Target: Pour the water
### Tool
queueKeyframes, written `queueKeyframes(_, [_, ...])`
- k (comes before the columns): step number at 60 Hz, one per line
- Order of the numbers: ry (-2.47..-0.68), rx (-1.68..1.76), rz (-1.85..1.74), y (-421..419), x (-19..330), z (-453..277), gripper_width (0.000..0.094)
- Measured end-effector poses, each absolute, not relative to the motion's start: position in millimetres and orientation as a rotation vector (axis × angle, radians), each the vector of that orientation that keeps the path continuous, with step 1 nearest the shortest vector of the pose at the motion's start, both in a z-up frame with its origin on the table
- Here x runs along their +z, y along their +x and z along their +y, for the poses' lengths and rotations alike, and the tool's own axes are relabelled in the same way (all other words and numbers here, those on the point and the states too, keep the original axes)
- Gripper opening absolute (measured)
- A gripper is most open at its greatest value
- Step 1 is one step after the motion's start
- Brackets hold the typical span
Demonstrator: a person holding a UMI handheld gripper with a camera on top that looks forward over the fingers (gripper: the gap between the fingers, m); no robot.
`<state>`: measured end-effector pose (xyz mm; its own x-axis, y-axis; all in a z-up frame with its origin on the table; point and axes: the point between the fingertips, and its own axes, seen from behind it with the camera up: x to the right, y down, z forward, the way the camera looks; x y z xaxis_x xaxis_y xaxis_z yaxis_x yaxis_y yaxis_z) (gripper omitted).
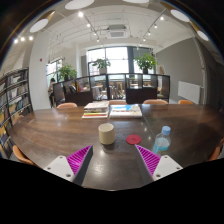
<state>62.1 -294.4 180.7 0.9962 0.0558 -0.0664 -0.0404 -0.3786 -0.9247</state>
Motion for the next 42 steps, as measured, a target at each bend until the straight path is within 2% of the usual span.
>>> queueKeyframes(5, [-1.96, 0.07, 0.017, 79, 172, -297, 0.0847])
queueKeyframes(10, [-1.965, -0.007, 0.064, 130, 139, -307, 0.0845])
queueKeyframes(11, [-1.968, -0.022, 0.081, 121, 155, -299, 0.0842])
queueKeyframes(13, [-1.956, -0.044, 0.107, 159, 123, -304, 0.084])
queueKeyframes(22, [-1.949, -0.068, 0.183, 223, 83, -277, 0.0836])
queueKeyframes(34, [-1.909, -0.113, 0.161, 258, 71, -215, 0.0832])
queueKeyframes(42, [-1.885, -0.114, 0.126, 265, 70, -177, 0.0764])
